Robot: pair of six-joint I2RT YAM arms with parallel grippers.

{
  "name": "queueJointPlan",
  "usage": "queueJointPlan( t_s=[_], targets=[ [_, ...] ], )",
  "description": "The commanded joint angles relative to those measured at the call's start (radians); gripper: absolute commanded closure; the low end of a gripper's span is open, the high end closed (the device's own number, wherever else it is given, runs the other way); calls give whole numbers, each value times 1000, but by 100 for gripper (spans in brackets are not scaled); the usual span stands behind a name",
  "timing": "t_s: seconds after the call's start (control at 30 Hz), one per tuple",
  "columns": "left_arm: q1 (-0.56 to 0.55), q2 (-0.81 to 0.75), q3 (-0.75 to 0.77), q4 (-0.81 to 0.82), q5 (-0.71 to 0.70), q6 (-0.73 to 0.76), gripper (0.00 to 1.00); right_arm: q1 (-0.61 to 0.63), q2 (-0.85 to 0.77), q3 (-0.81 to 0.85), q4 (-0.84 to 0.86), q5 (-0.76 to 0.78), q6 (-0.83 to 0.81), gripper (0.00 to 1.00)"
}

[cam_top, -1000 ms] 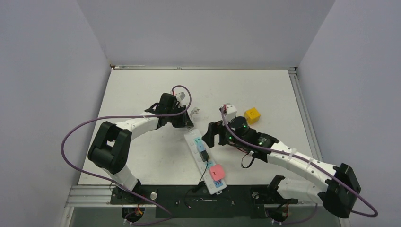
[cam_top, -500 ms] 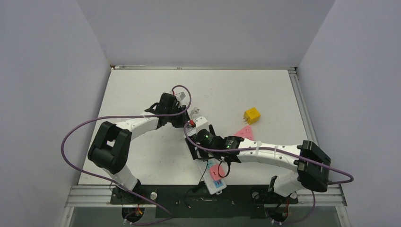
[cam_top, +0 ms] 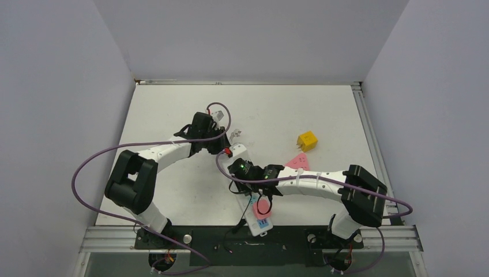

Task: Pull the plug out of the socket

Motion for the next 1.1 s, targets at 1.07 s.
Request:
queueJointPlan(
  t_s=[1.07],
  targets=[
    [23,-43,74,13,4,38,100,-262,-405,-158,142,-49,7,95]
  ],
)
